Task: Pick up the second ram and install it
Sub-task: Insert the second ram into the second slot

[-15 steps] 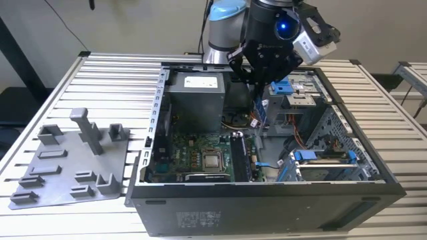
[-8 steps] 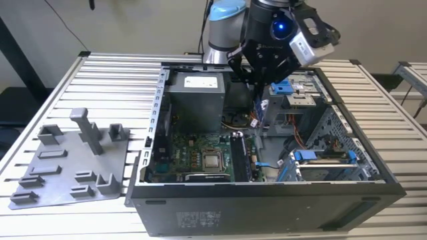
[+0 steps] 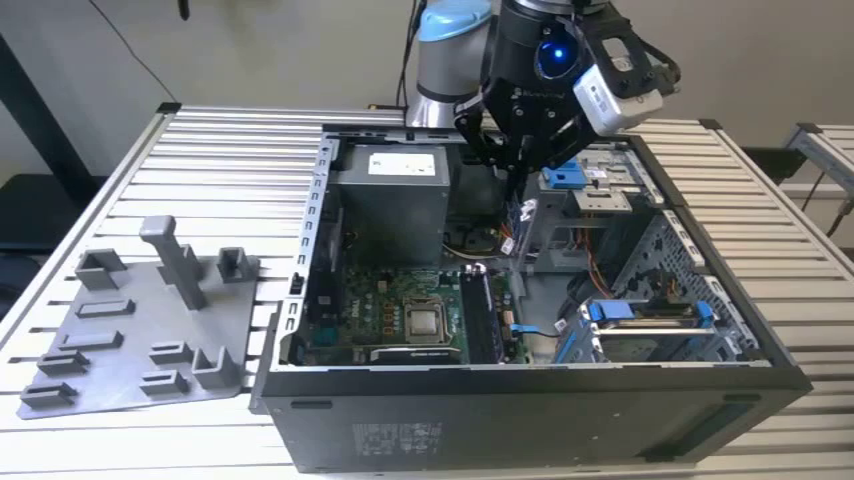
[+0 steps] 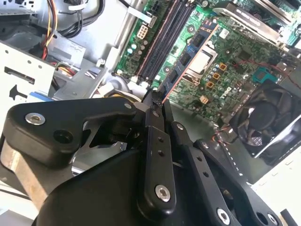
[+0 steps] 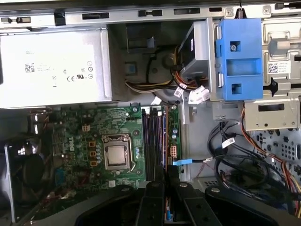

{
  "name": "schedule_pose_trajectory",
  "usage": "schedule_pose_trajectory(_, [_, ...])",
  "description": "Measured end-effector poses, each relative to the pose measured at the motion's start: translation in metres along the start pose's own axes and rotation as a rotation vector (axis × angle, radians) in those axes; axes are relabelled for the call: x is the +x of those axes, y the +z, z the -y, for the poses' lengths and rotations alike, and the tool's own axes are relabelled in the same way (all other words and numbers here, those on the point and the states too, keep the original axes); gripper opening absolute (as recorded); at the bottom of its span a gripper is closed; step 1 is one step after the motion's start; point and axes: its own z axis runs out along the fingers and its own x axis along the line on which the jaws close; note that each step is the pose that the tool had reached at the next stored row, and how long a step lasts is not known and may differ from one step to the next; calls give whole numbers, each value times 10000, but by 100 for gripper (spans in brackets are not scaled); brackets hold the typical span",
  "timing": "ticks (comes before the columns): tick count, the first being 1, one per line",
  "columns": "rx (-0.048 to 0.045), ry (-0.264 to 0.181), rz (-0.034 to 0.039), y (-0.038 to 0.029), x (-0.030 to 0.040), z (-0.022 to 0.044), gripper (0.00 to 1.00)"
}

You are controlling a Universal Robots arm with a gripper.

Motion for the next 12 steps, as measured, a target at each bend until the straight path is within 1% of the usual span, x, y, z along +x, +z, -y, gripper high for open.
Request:
schedule_pose_trajectory(6, [1, 20, 0, 3, 0, -1, 14])
schedule_pose_trajectory(12, [2, 19, 0, 27, 1, 0, 14])
